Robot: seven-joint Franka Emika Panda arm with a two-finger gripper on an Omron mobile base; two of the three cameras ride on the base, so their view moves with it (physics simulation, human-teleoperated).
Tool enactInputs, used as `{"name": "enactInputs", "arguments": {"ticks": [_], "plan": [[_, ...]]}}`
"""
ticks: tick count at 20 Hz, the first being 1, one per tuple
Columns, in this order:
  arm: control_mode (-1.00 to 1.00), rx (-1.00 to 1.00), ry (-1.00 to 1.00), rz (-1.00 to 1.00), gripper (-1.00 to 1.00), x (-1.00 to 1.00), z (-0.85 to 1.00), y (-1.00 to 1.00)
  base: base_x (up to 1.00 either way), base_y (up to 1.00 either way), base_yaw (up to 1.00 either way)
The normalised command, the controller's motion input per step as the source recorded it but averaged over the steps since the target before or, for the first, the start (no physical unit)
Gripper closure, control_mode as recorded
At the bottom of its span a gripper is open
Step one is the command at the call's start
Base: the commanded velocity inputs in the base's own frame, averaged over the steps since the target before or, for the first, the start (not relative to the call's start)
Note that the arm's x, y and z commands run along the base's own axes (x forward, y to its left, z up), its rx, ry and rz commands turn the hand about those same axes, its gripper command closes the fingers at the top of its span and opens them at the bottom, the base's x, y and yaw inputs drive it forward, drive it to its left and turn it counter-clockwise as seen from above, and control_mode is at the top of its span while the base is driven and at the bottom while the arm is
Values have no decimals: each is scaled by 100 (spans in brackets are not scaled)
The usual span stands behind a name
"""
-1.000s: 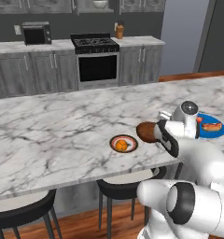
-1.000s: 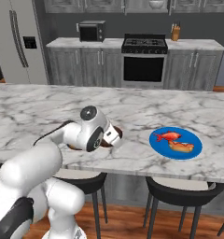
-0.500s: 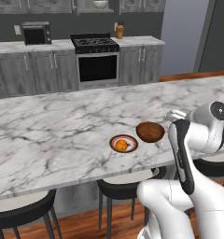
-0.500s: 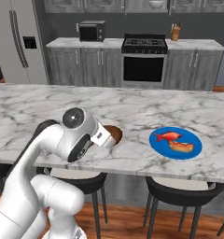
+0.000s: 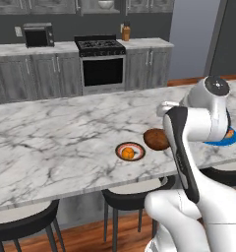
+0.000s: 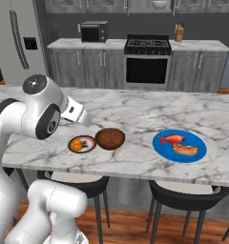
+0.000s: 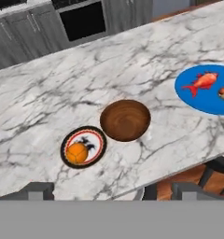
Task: Take the smaller bowl and place it next to the appetizer plate on the dining counter , and place the larger bowl next to the plate with cooked food.
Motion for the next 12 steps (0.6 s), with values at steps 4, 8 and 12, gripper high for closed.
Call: {"name": "enactInputs", "arguments": {"ticks": [4,8,12], "plan": [[-100,-10,4,21,-100,-95,26,25,0,0,0],[-100,-1,2,25,-100,-89,-27,2,0,0,0],[-100,0,14,22,-100,-33,-16,0,0,0,0]]}}
